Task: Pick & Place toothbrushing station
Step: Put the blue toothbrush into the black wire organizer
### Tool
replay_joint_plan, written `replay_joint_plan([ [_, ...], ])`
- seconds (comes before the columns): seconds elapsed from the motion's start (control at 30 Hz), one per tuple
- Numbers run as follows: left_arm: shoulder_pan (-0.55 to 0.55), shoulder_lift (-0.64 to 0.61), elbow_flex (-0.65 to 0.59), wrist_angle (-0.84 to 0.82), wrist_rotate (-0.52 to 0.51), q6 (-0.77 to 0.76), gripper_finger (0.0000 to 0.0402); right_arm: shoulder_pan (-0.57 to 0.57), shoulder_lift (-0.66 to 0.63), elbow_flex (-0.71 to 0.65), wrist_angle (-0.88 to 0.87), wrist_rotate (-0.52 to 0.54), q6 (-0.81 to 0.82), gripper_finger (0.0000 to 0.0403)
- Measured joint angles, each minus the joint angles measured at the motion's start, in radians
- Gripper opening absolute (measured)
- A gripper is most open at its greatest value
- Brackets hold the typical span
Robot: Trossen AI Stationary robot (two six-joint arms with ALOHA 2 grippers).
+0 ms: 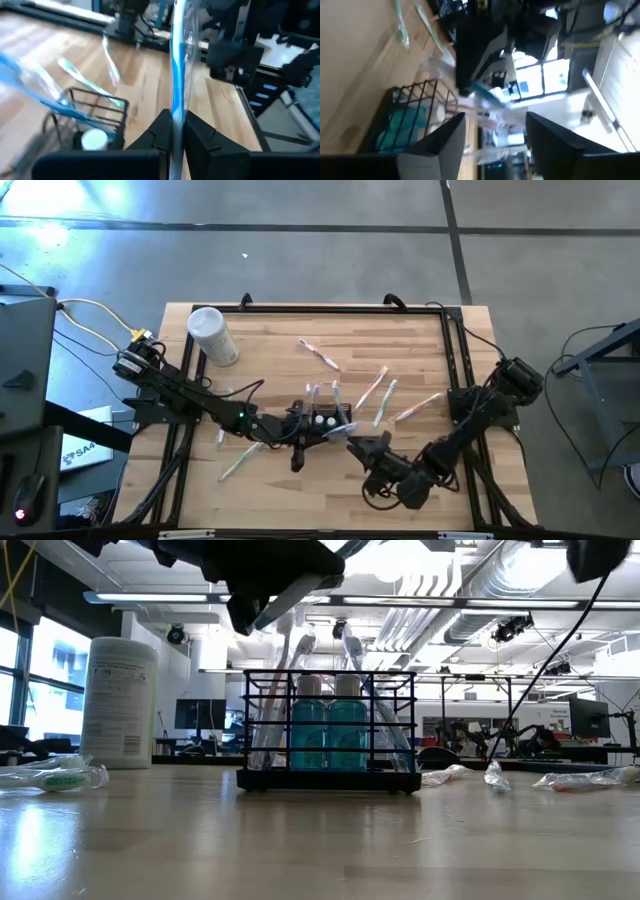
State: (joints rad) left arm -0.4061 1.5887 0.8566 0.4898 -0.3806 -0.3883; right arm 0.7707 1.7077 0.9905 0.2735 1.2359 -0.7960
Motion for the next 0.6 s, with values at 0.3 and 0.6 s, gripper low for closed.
replay_joint_plan([
  [0.3, -0.038, 0.000, 0.000, 0.127, -0.063, 0.270, 0.0023, 0.052, -0.003, 0.000, -0.184, 0.150, 0.371, 0.0214],
  [0.6, -0.081, 0.000, 0.000, 0.184, -0.132, 0.444, 0.0023, 0.026, -0.149, 0.000, -0.158, -0.177, 0.704, 0.0200],
])
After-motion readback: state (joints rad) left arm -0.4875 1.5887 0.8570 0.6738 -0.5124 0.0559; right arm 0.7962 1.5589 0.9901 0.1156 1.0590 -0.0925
